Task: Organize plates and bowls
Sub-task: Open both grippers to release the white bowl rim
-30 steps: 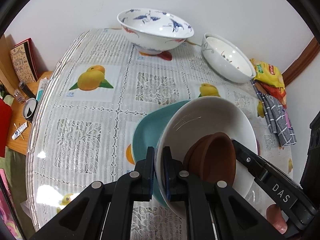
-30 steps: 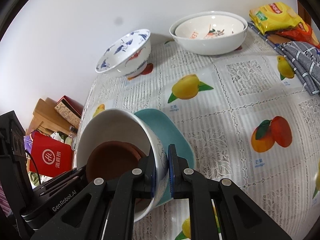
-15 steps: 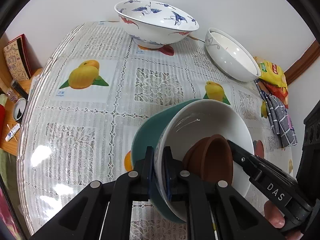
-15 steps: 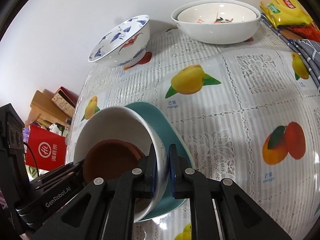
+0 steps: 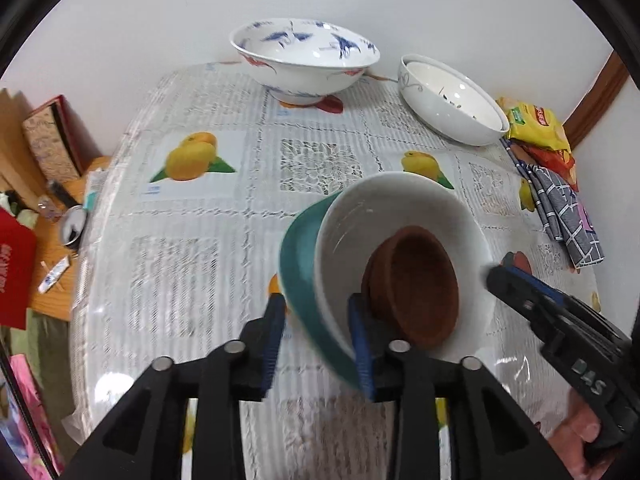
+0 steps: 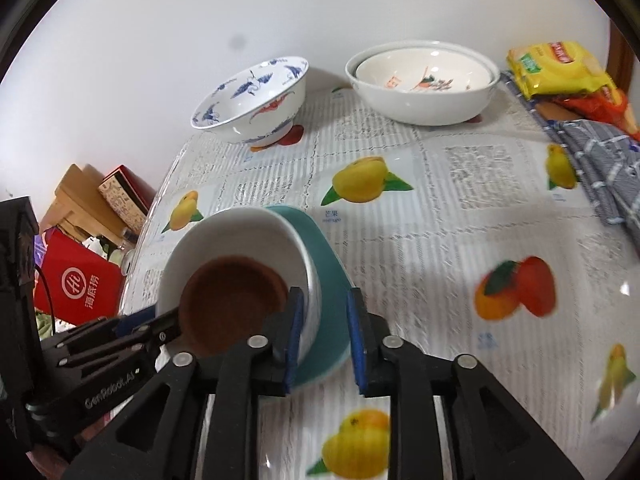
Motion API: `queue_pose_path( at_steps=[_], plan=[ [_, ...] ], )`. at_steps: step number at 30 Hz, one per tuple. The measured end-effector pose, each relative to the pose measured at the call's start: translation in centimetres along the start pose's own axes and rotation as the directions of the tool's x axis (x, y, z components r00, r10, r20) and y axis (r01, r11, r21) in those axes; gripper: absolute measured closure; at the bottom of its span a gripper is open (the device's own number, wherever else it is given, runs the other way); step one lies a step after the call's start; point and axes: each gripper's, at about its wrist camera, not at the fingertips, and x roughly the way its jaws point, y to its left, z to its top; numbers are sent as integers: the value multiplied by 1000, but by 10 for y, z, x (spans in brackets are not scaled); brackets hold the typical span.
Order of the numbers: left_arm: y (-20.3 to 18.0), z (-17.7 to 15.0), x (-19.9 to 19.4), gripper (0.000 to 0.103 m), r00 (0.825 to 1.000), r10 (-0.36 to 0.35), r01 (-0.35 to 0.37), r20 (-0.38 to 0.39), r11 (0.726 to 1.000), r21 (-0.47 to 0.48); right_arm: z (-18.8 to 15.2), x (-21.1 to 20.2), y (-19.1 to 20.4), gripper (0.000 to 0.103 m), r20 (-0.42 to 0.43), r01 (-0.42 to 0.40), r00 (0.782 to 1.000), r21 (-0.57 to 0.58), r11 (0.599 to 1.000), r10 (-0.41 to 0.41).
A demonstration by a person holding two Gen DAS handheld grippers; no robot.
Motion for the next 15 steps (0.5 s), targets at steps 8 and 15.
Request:
queue_pose_path(
  at_steps=[8,15],
  plan=[
    [-19,-40,-59,57,995,18,-20,96,1000,13,-40,-88,-3,55,112,65,992,-48,997,-59],
    [-63,-81,-108,39,983,-24,12,184,998,66,-90,-158,-23,55,181,184,968,-42,982,-173]
  ],
)
